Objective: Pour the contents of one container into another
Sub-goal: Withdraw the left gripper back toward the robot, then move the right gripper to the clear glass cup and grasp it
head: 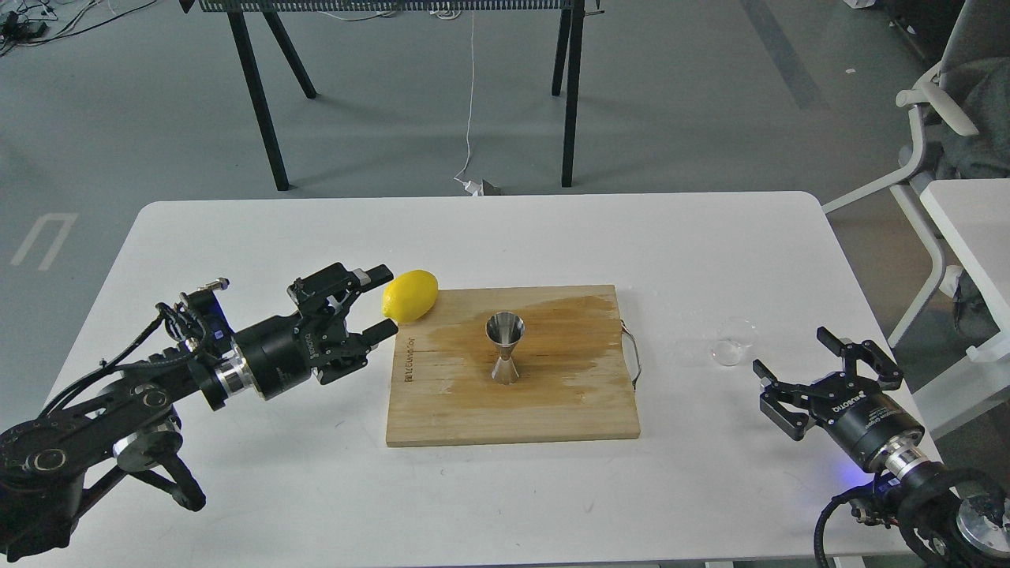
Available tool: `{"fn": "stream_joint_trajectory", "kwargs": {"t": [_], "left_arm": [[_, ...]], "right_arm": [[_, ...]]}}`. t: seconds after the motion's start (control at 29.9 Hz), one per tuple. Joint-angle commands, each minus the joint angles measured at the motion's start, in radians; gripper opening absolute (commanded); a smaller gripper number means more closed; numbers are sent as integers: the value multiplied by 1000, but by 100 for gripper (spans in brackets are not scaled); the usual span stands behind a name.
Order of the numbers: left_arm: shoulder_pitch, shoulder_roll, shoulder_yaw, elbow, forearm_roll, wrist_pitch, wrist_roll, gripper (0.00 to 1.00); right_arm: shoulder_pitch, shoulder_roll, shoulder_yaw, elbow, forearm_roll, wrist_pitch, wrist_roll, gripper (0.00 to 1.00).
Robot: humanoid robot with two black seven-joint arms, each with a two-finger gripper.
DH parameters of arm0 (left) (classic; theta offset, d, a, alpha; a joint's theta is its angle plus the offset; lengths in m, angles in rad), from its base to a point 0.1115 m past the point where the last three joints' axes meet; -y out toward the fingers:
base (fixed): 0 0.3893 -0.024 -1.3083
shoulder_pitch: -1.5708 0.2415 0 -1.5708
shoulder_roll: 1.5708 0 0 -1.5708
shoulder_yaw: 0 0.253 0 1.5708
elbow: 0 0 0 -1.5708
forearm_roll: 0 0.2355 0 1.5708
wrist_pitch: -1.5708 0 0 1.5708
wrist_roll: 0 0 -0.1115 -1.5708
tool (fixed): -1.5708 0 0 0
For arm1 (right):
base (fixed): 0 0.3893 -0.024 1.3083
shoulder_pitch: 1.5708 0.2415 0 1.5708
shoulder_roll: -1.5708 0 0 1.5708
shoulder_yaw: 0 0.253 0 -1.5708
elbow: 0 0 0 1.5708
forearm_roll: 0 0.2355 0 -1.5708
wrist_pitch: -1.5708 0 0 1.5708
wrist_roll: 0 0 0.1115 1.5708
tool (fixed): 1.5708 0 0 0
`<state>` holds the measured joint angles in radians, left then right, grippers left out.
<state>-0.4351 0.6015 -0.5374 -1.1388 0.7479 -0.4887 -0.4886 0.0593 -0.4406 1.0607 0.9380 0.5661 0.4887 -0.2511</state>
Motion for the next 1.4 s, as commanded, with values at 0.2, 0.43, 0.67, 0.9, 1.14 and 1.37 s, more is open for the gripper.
{"fn": "stream_joint_trajectory", "kwargs": {"t": [0.2,0.43,0.67,0.9,1.14,1.37], "left_arm": [[-1,20,-39,16,-31,0,0,97],[3,17,-39,28,-31,0,0,97],[3,17,-39,30,-31,0,0,97],[7,17,-39,30,-31,0,0,97],[15,17,-39,30,-31,0,0,97],[15,17,-39,30,-31,0,0,97]], "right_arm": [[16,49,-8,-84,0,0,1,99],[33,60,-8,-116,0,0,1,99],[57,86,-8,-143,0,0,4,99],[102,117,-8,-191,-2,0,4,99],[120,131,-8,-206,-2,0,4,99],[151,155,-8,-251,-2,0,6,99]]}}
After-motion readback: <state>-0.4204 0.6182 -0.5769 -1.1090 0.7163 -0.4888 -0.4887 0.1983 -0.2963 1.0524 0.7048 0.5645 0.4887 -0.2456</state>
